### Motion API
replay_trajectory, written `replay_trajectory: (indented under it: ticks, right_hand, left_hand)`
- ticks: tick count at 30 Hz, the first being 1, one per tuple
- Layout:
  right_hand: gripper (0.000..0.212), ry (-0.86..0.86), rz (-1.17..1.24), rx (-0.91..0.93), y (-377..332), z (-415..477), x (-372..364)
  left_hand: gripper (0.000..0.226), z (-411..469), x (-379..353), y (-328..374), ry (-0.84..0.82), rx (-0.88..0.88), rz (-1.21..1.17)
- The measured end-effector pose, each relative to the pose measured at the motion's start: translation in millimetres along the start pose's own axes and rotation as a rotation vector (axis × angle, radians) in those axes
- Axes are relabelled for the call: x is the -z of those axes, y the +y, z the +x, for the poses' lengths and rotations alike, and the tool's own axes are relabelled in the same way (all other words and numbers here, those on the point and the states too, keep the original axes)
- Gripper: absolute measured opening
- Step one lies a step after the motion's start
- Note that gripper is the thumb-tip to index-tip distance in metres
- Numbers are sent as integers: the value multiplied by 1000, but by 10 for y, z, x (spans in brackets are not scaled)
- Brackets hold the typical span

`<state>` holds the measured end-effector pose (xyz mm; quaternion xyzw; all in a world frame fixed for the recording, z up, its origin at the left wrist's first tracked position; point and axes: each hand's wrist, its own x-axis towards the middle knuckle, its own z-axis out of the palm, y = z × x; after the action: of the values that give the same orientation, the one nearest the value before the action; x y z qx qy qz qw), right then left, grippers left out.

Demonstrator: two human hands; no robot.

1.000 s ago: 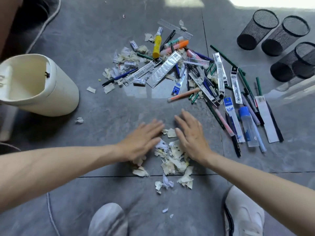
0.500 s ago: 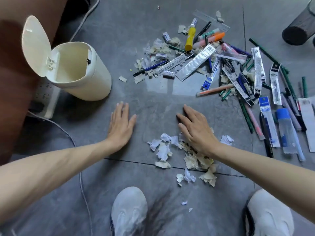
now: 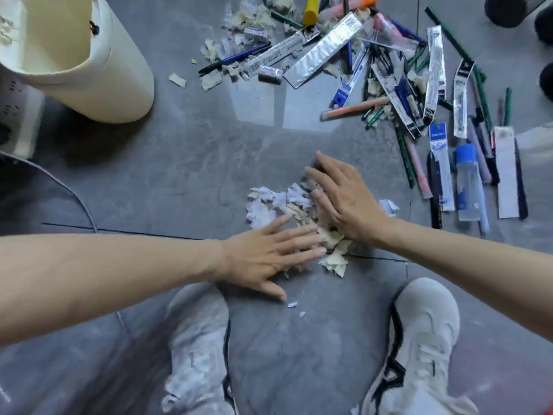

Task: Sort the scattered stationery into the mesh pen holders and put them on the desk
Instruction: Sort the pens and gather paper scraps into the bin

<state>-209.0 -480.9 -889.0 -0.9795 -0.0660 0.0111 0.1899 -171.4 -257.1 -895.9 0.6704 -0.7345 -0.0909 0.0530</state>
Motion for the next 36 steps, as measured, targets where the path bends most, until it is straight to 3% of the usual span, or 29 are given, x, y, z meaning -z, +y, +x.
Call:
replay_trajectory:
  ticks: [5,6,11,14,18,21,24,27,29,33,36]
  right_hand:
    - [52,55,-33,-108,137,-67,103]
    - [50,65,-30,-147,153,-84,123]
    - [48,78,-33,-223,198,-261,168]
    - [50,65,-43,-232,233,-340,200]
    - [50,162,50,-457,189,-524,191]
    - [60,200,118,-656,124,-738,108]
    - [69,157,192,-698,43,-744,17]
    - [69,131,296,-593,-184,-541,-55]
    - [71,93,332,-378,-311,-452,-49]
    - [80,-43,-13,259,-89,-680,16]
    - [89,-87,-239,322,150,-878,-68]
  left_hand:
    - [63,288,48,-196,45,182,30]
    - [64,317,91,-228,57,154,12]
    - [79,340,-12,340,10,-310,-56]
    - [71,359,-177,512,-21,-381,50]
    - [57,413,-134,149,66,-115,140]
    - [69,448,-41,-130,98,-37,283]
    - [57,445,48,-241,186,158,259]
    - [53,341,76,-323,236,357,128]
    - [59,226,104,-430,260,434,16]
    - [74,-45,124,-704,229,407,-110]
    - [78,-109,47,-751,126,402,-107]
